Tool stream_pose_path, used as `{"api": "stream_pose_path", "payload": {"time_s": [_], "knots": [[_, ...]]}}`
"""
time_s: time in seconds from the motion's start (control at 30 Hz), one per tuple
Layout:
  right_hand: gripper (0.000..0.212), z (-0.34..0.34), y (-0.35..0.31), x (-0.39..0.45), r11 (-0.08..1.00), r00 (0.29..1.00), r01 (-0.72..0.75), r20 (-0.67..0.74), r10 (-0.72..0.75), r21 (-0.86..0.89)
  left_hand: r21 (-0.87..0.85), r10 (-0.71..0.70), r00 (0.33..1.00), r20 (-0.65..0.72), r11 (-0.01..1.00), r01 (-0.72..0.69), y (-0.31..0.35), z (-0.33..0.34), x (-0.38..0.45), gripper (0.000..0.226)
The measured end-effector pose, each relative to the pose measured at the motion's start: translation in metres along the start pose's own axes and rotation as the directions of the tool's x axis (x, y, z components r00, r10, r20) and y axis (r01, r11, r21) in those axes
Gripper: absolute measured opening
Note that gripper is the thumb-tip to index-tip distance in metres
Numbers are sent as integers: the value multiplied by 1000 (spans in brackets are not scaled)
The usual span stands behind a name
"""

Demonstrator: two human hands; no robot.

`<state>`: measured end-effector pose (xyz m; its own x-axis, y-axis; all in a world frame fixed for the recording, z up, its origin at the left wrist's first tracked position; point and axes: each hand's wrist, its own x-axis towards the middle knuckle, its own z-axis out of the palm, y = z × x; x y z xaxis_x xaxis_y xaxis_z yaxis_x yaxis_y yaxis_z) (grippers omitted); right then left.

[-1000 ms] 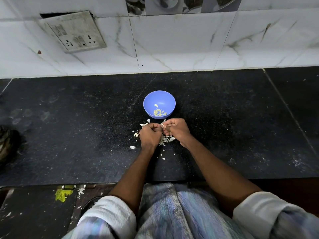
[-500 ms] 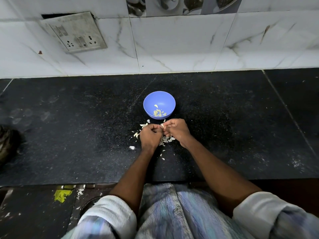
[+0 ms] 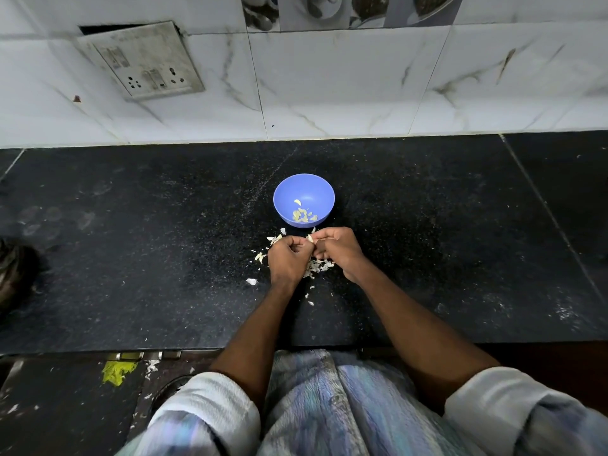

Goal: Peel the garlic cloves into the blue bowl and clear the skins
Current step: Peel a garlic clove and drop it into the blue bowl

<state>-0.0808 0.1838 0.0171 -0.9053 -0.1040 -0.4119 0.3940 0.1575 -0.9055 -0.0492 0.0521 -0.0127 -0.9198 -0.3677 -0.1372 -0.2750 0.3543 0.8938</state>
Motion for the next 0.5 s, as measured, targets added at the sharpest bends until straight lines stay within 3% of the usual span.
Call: {"api": "stream_pose_path", "payload": {"time_s": [0.17, 0.5], "knots": [[9, 0, 1, -2, 997, 999, 29, 20, -31, 74, -18, 29, 999, 32, 999, -29, -1, 0, 1, 14], [17, 2, -1, 0, 994, 1000, -6, 6, 5, 110, 17, 61, 998, 5, 998, -61, 2, -4, 0, 14]]}}
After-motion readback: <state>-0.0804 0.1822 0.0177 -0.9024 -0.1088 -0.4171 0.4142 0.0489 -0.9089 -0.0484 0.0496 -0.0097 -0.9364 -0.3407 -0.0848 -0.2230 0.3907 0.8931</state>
